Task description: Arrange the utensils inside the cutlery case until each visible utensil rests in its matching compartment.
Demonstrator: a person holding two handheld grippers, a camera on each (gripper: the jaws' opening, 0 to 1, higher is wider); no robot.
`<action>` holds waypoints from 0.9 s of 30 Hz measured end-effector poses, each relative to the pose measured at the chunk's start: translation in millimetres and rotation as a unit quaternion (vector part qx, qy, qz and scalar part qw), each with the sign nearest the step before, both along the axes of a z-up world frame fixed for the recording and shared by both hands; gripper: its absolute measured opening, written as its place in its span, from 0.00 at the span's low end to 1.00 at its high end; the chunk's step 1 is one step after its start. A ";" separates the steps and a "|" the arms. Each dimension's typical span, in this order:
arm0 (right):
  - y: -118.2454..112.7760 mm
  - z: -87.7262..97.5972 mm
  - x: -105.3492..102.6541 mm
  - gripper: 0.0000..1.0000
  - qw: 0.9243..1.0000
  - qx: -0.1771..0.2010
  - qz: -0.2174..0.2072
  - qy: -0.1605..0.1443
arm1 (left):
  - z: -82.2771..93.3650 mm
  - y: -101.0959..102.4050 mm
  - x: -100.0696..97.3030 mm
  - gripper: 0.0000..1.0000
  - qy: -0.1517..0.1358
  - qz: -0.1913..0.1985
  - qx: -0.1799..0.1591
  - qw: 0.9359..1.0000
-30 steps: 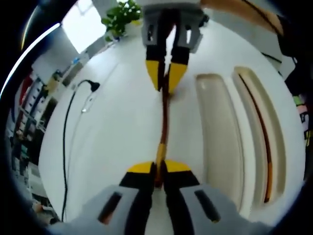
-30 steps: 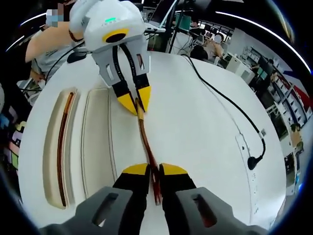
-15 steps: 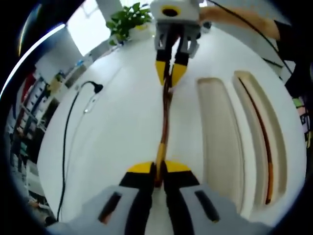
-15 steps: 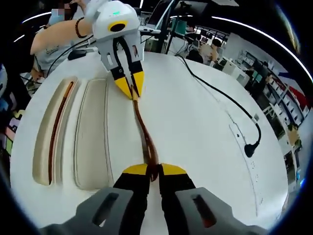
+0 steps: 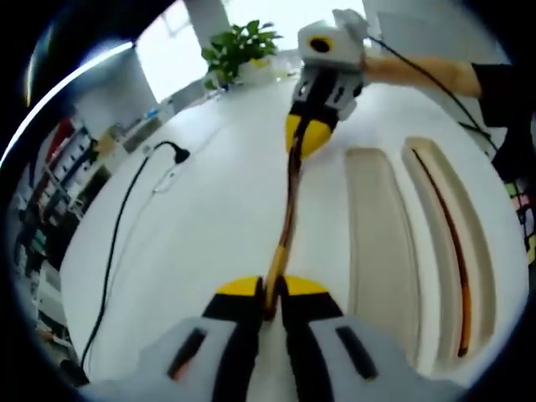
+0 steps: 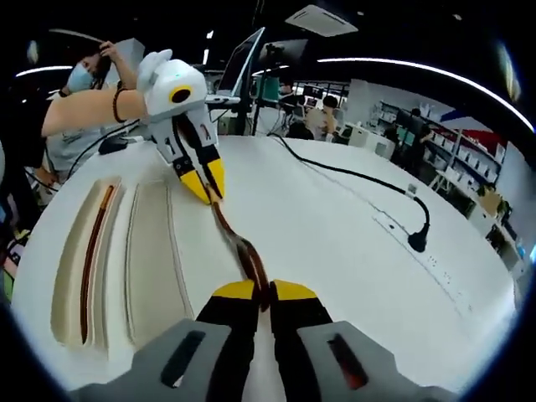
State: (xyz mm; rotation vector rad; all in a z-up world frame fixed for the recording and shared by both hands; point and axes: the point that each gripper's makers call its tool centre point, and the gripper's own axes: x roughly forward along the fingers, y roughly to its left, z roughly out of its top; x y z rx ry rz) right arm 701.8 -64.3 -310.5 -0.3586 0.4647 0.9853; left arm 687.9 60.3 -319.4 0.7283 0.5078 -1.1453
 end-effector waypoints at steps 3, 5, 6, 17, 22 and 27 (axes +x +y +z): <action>0.5 1.8 -3.2 0.04 1.000 -0.005 0.010 -0.025 | 0.2 -0.7 1.0 0.08 -0.010 0.000 0.006 1.000; 1.0 6.0 -7.0 0.04 1.000 0.000 0.005 -0.028 | 0.1 -1.1 -0.1 0.08 -0.016 -0.005 0.007 1.000; 1.2 8.2 -9.0 0.04 1.000 0.003 0.002 -0.030 | 0.2 -1.0 -1.3 0.08 -0.017 -0.005 0.003 1.000; 4.2 30.6 -45.0 0.03 0.995 -0.010 0.028 -0.090 | 10.6 -4.7 -23.1 0.09 -0.028 -0.012 -0.018 0.999; 3.9 39.3 -57.3 0.03 0.995 -0.004 0.019 -0.097 | 21.3 -6.0 -31.5 0.09 -0.051 -0.017 -0.011 0.998; 4.4 49.7 -66.7 0.03 0.995 0.006 0.012 -0.101 | 29.0 -7.2 -46.3 0.09 -0.054 -0.019 -0.019 0.998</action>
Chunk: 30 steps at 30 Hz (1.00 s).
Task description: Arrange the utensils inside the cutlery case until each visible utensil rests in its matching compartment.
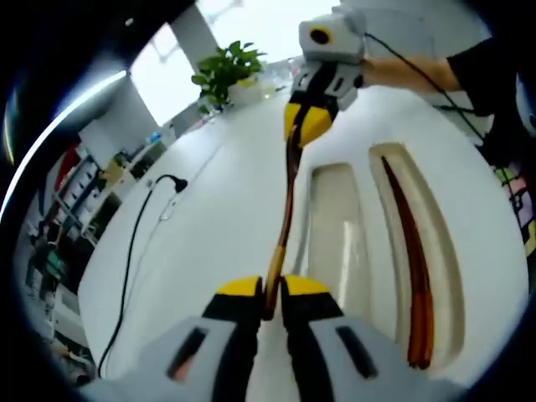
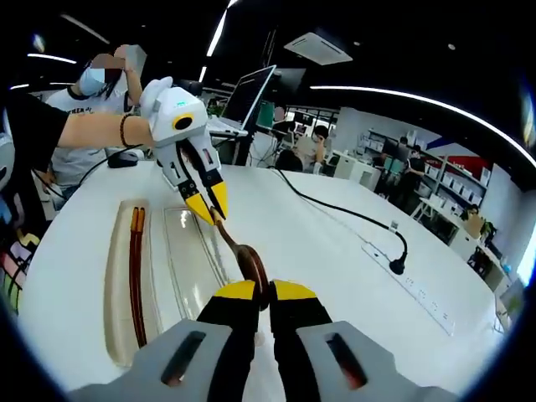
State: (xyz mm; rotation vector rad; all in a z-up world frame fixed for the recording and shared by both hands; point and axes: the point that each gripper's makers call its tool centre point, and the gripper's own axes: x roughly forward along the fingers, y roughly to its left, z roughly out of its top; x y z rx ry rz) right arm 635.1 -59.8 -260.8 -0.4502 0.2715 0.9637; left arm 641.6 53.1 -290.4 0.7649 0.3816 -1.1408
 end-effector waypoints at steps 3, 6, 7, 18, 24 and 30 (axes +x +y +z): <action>1.6 5.2 -8.0 0.03 1.000 0.008 0.001 -0.003 | 3.5 -0.1 -6.1 0.09 0.003 -0.001 -0.006 1.000; 1.8 7.5 -12.7 0.03 1.000 0.018 0.001 0.001 | 6.4 0.5 -13.7 0.09 0.003 -0.001 -0.008 1.000; 1.6 7.9 -14.2 0.03 1.000 0.020 0.001 0.002 | 7.4 1.1 -16.0 0.09 0.002 -0.002 -0.007 1.000; 1.0 16.9 -32.6 0.03 0.999 0.039 0.004 0.015 | 14.6 5.8 -34.9 0.09 0.008 -0.002 -0.012 1.000; 1.2 17.7 -50.1 0.03 0.998 0.048 0.005 0.032 | 11.6 5.2 -56.2 0.09 0.018 -0.015 -0.011 1.000; 2.5 14.8 -66.5 0.03 0.998 0.051 0.016 0.041 | 10.2 6.1 -69.5 0.09 0.028 -0.015 -0.009 0.999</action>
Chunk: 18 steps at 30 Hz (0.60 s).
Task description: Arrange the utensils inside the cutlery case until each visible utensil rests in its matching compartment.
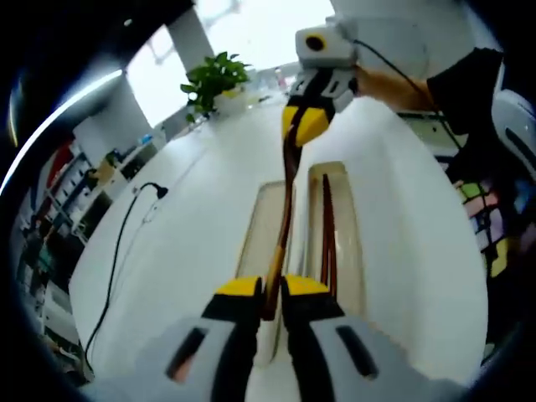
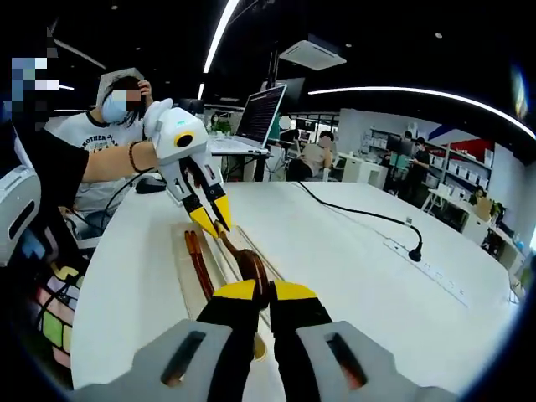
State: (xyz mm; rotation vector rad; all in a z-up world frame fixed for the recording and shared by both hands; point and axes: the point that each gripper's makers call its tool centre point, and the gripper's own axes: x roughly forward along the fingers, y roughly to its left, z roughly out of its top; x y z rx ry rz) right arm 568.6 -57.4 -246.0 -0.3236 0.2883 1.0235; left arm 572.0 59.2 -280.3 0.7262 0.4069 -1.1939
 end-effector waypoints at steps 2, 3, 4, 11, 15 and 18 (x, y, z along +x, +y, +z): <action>0.1 -0.2 -4.9 0.03 1.000 0.001 0.004 0.002 | -0.5 0.2 -5.6 0.09 0.006 0.000 -0.001 1.000; 0.2 -0.5 -6.7 0.03 1.000 0.002 0.005 0.004 | -0.7 0.3 -7.8 0.09 0.007 0.000 0.000 1.000; 0.7 -1.0 -8.9 0.03 1.000 0.003 0.007 0.007 | -1.0 0.5 -10.2 0.09 0.008 0.000 0.002 1.000; 4.7 -9.7 -22.7 0.03 0.999 0.017 0.013 0.035 | -5.9 4.9 -20.7 0.09 0.031 0.008 0.017 0.999; 6.7 -17.6 -31.3 0.04 0.998 0.019 0.020 0.054 | -9.9 7.7 -26.2 0.10 0.036 0.007 0.018 0.999; 5.8 -21.0 -32.5 0.04 0.997 0.022 0.021 0.066 | -11.4 7.8 -30.0 0.10 0.040 0.005 0.013 0.999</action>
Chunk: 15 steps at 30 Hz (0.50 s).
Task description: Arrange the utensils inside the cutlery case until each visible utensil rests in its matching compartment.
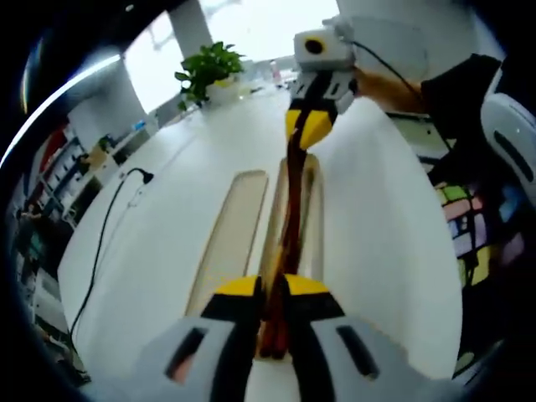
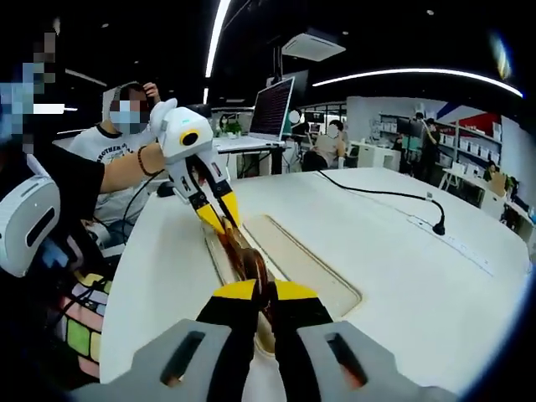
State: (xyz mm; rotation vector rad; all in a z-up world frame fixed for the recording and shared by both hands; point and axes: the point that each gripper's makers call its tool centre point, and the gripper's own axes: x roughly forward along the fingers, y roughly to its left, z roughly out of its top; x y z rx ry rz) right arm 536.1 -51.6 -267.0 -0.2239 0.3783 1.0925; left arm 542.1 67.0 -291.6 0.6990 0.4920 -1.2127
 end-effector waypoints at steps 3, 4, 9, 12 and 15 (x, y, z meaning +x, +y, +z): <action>-0.1 -3.6 -1.8 0.04 1.000 0.000 0.004 0.015 | -2.3 1.0 -2.8 0.10 0.000 -0.005 0.007 1.000; -0.1 -4.7 -2.0 0.04 1.000 -0.001 0.004 0.017 | -2.6 1.2 -3.2 0.11 -0.002 -0.006 0.009 1.000; -1.1 -10.0 -1.6 0.04 0.999 0.000 0.004 0.033 | -6.4 1.2 -4.7 0.12 0.004 -0.008 0.012 1.000; -3.9 -17.7 0.6 0.04 0.998 0.005 -0.002 0.063 | -7.8 1.4 -4.6 0.12 -0.001 -0.010 0.015 1.000; -2.8 -19.6 -2.4 0.04 0.995 0.023 0.000 0.096 | -7.2 1.6 -4.8 0.12 0.001 -0.010 0.014 1.000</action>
